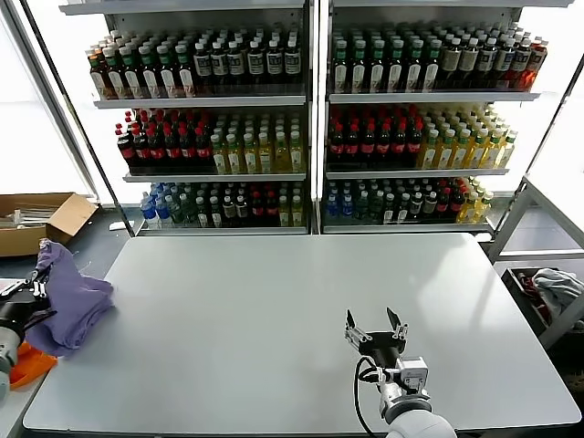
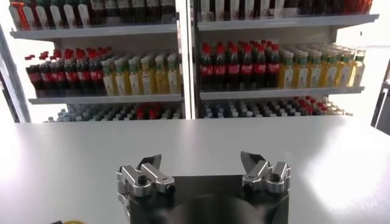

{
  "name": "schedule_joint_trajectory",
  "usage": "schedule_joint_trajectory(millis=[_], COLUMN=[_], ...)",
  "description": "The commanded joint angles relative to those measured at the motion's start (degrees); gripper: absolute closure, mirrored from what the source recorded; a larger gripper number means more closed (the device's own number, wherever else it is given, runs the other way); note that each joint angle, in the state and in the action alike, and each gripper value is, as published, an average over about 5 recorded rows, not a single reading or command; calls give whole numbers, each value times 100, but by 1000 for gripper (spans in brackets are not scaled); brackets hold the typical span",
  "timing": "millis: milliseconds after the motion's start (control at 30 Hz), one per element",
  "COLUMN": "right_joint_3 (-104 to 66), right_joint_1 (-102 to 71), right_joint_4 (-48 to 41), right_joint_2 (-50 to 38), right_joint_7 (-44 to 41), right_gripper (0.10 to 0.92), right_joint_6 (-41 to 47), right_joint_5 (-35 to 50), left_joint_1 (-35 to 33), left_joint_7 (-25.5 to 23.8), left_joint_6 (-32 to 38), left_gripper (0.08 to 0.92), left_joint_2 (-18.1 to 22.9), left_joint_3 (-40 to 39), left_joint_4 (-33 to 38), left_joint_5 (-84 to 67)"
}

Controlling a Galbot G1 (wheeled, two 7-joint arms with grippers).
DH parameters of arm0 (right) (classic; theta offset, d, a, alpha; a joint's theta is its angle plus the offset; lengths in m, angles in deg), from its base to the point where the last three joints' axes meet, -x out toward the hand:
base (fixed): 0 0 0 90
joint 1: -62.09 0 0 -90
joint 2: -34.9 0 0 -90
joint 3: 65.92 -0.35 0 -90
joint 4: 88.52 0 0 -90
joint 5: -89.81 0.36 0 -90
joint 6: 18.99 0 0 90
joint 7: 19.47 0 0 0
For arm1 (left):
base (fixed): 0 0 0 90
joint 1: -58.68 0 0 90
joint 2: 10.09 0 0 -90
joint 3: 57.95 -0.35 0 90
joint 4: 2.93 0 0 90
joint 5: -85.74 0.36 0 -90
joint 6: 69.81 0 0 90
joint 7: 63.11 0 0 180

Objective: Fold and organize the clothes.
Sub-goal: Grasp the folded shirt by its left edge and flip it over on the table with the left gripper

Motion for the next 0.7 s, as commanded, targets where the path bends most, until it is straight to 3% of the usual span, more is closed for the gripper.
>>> schedule_joint_trajectory(millis=[33, 200, 333, 700], right_joint_3=[-111, -217, -206, -126], right_joint_1=[-244, -402, -511, -545], right_joint_4=[56, 84, 78, 14], right_joint_2=[81, 255, 437, 638], right_joint_7=[19, 40, 52, 55], right_gripper=[203, 203, 203, 203], right_joint_6=[-12, -5, 8, 36], right_joint_5=[-108, -224, -402, -644], left_joint_1=[47, 416, 821, 1488], left_joint_7=[398, 931, 1178, 1218], left_joint_6=[-309, -737, -891, -691], left_gripper=[877, 877, 877, 877], left_joint_2=[504, 800, 1091, 1539], left_joint_3=[-2560, -3876, -4603, -4980], left_joint_4=[1200, 1697, 1533, 602], left_joint_5=[172, -59, 111, 129])
